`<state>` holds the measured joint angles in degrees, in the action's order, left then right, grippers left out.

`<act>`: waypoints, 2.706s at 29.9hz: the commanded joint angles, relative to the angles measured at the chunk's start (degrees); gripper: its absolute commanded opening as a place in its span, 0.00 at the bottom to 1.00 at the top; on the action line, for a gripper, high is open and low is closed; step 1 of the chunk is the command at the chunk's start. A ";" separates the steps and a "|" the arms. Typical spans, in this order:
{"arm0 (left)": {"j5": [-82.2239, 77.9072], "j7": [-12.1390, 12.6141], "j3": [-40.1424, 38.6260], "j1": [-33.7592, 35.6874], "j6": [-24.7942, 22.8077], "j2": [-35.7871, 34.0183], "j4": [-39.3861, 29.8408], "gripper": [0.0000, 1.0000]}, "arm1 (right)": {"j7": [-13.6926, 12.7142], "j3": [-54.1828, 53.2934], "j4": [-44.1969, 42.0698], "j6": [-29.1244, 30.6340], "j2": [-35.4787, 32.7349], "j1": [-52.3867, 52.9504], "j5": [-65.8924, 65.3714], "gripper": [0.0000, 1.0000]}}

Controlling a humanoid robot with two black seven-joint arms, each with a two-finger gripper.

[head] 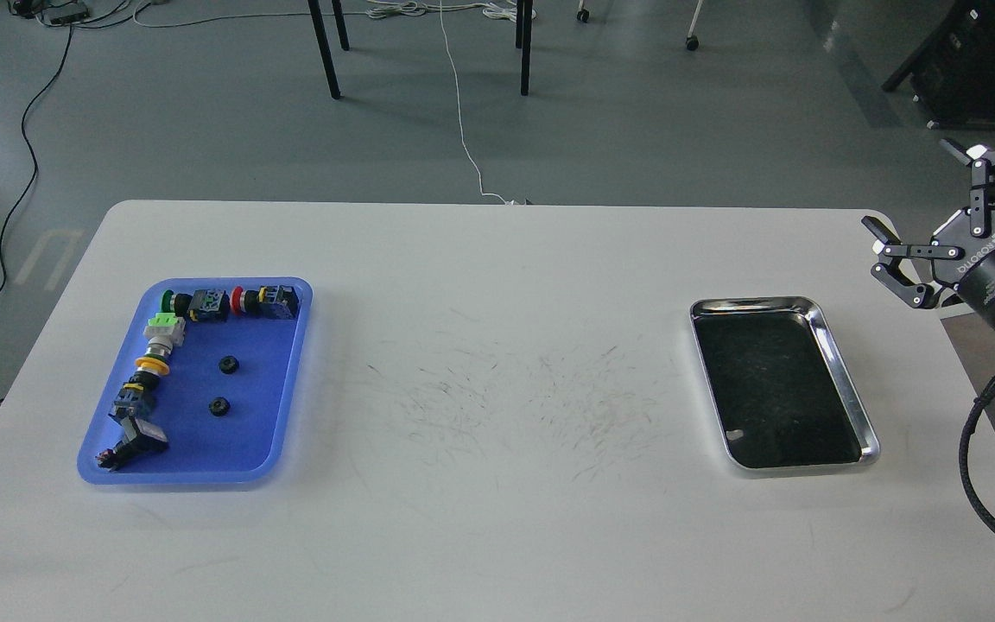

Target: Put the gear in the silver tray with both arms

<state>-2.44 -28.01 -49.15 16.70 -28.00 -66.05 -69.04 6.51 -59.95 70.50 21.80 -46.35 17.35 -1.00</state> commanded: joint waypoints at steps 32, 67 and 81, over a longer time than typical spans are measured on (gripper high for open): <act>-56.35 0.01 -0.42 2.37 1.71 -2.06 0.40 0.98 | 0.61 0.00 -0.01 -2.11 2.58 -0.56 -0.49 0.99; -89.11 0.01 1.86 4.30 11.65 -0.92 -6.72 0.98 | 0.70 0.09 0.16 -3.16 3.02 -0.56 -3.21 0.99; -109.35 0.01 4.67 9.14 13.67 8.57 -6.90 0.98 | 0.88 -0.08 -0.01 -3.95 3.89 -0.56 -3.21 0.99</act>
<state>-110.34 -28.00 -46.25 25.50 -14.56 -58.65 -75.91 7.37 -59.95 70.51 18.22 -42.87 16.80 -4.22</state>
